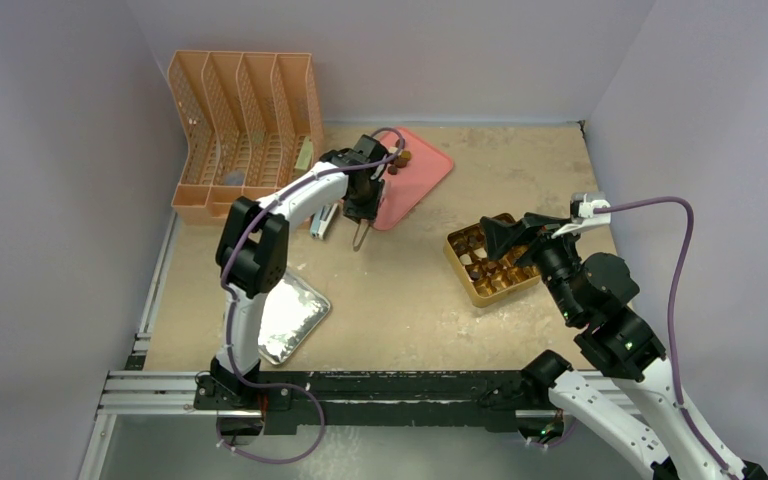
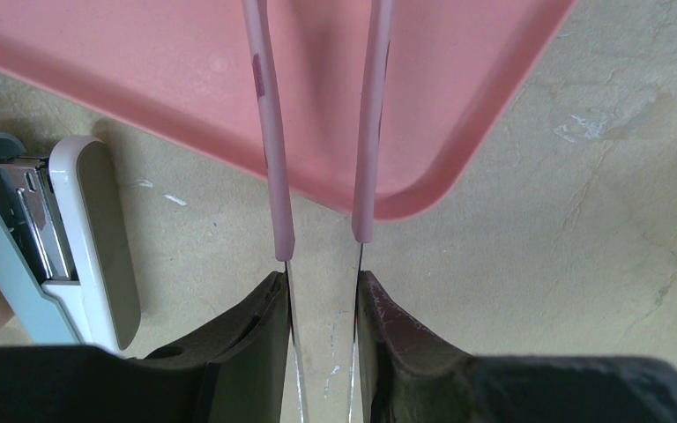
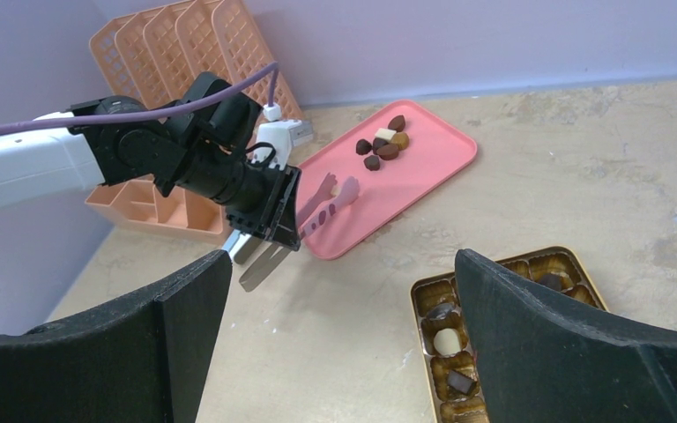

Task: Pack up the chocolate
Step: Pick up the fake chocolate from the plate, then place the fake chocolate in the packing box.

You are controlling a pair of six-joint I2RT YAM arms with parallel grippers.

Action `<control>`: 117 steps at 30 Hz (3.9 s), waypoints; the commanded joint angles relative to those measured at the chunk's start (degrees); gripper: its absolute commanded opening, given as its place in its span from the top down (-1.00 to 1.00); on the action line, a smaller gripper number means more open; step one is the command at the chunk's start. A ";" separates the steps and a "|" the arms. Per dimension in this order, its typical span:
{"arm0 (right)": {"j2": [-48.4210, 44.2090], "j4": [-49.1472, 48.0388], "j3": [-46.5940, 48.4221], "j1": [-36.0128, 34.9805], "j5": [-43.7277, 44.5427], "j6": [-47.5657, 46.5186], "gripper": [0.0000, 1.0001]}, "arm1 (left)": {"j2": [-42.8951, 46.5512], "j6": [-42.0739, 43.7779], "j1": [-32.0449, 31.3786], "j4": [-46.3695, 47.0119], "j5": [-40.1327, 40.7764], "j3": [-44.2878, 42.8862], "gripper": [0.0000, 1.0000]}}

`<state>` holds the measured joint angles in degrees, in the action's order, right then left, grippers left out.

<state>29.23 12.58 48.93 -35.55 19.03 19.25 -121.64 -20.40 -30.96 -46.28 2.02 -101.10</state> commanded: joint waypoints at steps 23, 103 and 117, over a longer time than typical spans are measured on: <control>0.58 -3.25 1.29 0.12 -0.01 0.24 -0.98 | 16.56 -4.96 -5.85 9.12 -11.93 5.89 0.50; -1.19 -2.67 0.41 0.09 -0.57 1.60 -0.98 | 7.73 -13.72 -27.75 23.35 -15.91 4.96 0.28; -1.30 -2.67 0.14 0.10 -0.92 2.17 -0.98 | 15.54 -14.27 -25.11 18.28 -0.82 8.83 0.37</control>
<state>28.10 12.56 48.93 -35.55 18.52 20.99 -110.67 -34.85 -57.95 -27.35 -4.78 -93.25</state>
